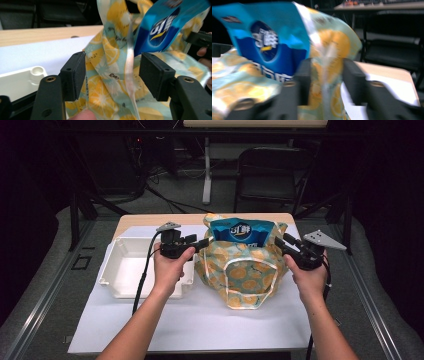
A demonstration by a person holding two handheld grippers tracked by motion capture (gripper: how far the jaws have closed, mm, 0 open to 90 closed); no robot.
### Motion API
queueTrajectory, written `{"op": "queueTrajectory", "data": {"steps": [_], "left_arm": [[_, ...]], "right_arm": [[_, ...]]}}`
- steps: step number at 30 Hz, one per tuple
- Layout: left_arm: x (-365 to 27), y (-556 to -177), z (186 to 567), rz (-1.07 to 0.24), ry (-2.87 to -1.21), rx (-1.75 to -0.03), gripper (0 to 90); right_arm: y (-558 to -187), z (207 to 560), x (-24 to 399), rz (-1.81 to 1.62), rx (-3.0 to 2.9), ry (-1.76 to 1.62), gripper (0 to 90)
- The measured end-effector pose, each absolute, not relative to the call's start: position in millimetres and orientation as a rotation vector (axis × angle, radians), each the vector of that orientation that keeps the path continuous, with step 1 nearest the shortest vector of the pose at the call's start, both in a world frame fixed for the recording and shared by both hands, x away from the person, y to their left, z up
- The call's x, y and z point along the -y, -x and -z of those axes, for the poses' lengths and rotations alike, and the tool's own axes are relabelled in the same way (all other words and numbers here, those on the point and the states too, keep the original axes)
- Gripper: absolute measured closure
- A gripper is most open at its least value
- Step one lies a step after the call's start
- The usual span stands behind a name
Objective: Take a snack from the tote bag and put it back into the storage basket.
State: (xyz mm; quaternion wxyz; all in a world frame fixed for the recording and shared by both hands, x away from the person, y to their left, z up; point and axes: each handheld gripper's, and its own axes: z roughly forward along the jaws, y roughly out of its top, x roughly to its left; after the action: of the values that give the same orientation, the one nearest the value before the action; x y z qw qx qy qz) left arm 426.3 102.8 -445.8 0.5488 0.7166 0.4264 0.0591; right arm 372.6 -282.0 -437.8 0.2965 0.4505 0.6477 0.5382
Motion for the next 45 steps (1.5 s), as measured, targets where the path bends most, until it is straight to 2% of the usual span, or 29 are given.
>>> {"op": "queueTrajectory", "data": {"steps": [2,4,6,10,13,15,16,19,25,30,31,33,35,38,39,41,45], "left_arm": [[-95,-432,451,-0.147,-1.733,-1.033,48.0],[-90,-433,454,-0.146,-1.781,-1.028,69.4],[-85,-434,459,-0.158,-1.85,-1.06,88.2],[-80,-435,474,-0.148,-1.997,-1.122,89.9],[-78,-435,482,-0.163,-2.066,-1.149,89.7],[-76,-434,484,-0.179,-2.098,-1.139,89.4],[-76,-432,483,-0.182,-2.087,-1.124,88.5],[-82,-424,476,-0.237,-1.992,-1.125,66.8],[-99,-395,463,-0.246,-1.835,-1.024,52.6],[-96,-372,469,-0.205,-1.766,-0.944,40.6],[-92,-367,472,-0.199,-1.775,-0.915,37.4],[-82,-357,479,-0.221,-1.796,-0.892,32.1],[-75,-352,483,-0.235,-1.812,-0.884,27.1],[-65,-347,488,-0.259,-1.855,-0.879,27.3],[-62,-346,489,-0.279,-1.867,-0.885,30.0],[-58,-345,492,-0.302,-1.886,-0.907,46.7],[-58,-347,497,-0.27,-1.934,-0.912,82.1]], "right_arm": [[-380,441,282,-1.406,-1.76,-1.238,77.6],[-386,447,278,-1.356,-1.792,-1.261,88.1],[-392,453,274,-1.271,-1.831,-1.289,90.0],[-403,475,269,-1.168,-1.917,-1.378,90.0],[-405,500,268,-1.066,-2.001,-1.434,90.0],[-404,504,268,-1.064,-2.01,-1.441,90.0],[-403,507,269,-1.055,-2.007,-1.447,90.0],[-388,501,279,-1.161,-1.889,-1.456,79.0],[-350,478,286,-1.346,-1.812,-1.279,57.9],[-325,476,284,-1.507,-1.815,-1.221,37.0],[-322,479,281,-1.517,-1.828,-1.214,34.0],[-319,486,272,-1.52,-1.893,-1.17,34.2],[-317,491,265,-1.462,-1.911,-1.154,43.8],[-316,496,259,-1.426,-1.946,-1.139,72.3],[-316,496,257,-1.402,-1.972,-1.139,79.2],[-313,498,254,-1.383,-1.979,-1.13,85.5],[-309,501,250,-1.348,-2.024,-1.097,88.7]]}}
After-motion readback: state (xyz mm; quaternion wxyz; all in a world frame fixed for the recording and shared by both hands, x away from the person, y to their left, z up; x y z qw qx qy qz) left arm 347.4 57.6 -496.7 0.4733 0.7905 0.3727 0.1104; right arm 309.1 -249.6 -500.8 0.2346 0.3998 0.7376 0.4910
